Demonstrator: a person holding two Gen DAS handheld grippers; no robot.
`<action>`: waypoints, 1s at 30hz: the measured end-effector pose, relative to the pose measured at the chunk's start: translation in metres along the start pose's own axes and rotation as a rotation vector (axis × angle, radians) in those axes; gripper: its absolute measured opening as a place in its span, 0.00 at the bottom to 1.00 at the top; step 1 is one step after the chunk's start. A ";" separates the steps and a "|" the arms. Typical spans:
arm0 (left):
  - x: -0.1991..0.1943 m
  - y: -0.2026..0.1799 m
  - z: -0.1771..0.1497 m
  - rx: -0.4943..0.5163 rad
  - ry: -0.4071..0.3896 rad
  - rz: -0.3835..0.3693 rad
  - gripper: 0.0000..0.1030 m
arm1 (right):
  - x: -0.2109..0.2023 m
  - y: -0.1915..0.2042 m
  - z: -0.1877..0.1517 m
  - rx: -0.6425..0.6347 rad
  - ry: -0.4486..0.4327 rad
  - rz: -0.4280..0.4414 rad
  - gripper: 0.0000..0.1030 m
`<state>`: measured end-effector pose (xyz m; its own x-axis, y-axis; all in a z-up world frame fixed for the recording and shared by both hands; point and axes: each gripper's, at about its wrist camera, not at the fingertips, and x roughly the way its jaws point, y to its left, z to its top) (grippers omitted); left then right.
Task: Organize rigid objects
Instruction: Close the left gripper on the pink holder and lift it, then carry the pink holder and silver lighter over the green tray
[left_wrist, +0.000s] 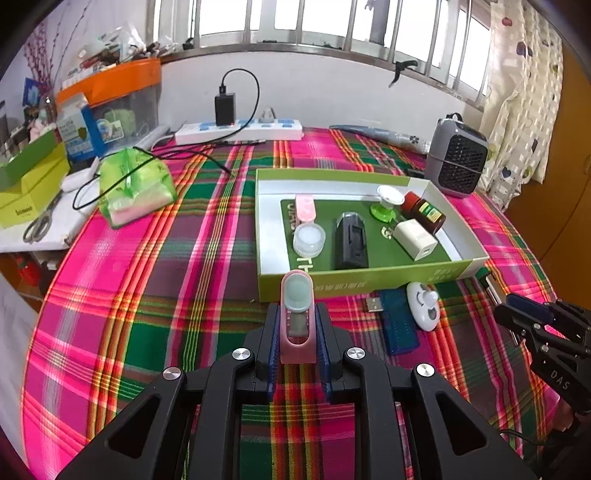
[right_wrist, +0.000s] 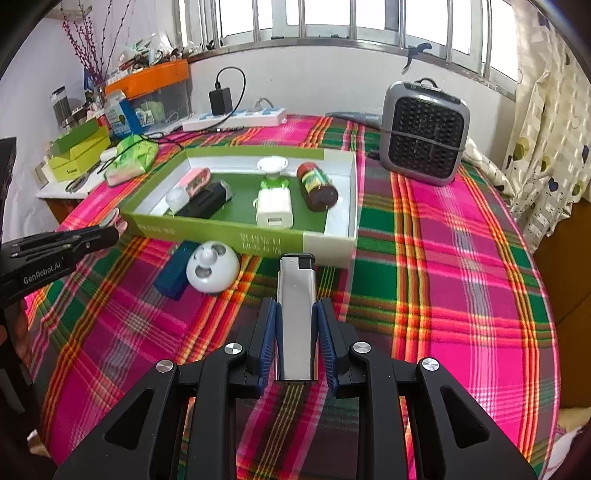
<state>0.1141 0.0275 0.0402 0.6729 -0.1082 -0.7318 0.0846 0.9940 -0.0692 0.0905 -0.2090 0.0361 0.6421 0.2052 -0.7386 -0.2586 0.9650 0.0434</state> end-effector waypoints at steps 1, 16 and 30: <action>0.000 0.000 0.001 0.000 0.000 0.000 0.17 | -0.001 0.000 0.002 -0.001 -0.005 0.001 0.24; 0.012 0.000 0.038 -0.010 -0.009 0.002 0.17 | 0.012 0.008 0.041 -0.018 -0.016 0.044 0.24; 0.035 -0.003 0.052 -0.014 0.010 0.006 0.17 | 0.051 0.025 0.082 -0.068 0.016 0.103 0.24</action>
<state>0.1757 0.0203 0.0504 0.6662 -0.1024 -0.7387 0.0702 0.9947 -0.0746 0.1767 -0.1610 0.0547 0.5978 0.2995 -0.7436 -0.3713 0.9255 0.0743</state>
